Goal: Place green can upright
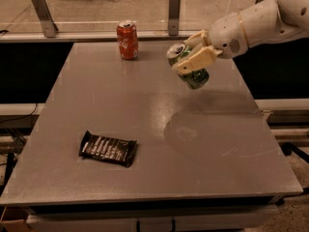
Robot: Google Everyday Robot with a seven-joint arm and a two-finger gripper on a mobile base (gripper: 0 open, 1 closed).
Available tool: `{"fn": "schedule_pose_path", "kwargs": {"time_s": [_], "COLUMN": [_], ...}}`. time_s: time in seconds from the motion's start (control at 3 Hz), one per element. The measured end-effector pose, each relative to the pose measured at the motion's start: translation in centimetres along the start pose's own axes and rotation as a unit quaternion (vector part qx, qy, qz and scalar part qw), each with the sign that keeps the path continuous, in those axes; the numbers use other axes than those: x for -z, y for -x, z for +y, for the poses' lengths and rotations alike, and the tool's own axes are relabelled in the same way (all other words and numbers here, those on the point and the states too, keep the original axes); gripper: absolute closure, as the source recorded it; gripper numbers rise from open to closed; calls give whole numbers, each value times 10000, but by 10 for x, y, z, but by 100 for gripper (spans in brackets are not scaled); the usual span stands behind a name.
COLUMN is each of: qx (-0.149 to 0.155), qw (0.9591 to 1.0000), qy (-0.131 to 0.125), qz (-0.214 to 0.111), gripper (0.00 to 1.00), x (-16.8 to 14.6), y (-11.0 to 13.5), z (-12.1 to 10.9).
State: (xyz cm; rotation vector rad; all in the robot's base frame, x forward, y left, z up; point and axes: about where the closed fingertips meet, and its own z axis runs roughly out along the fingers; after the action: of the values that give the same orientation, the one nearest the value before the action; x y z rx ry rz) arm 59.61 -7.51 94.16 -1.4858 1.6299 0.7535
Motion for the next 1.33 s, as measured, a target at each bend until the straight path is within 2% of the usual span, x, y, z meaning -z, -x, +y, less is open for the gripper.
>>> {"fn": "schedule_pose_path", "kwargs": {"time_s": [0.33,0.67,1.0,1.33], "qx": [-195,-377,-537,-655], "qw": [9945,9836,9739,9646], "qy": [112,182,251,354], "qz": [-1025,-1752,-2190,-2530], "gripper": [100,100,100,82], "x": [0,3,9,14], "y": [-2,-7,-18,-32], "z": [5,11,14,17]}}
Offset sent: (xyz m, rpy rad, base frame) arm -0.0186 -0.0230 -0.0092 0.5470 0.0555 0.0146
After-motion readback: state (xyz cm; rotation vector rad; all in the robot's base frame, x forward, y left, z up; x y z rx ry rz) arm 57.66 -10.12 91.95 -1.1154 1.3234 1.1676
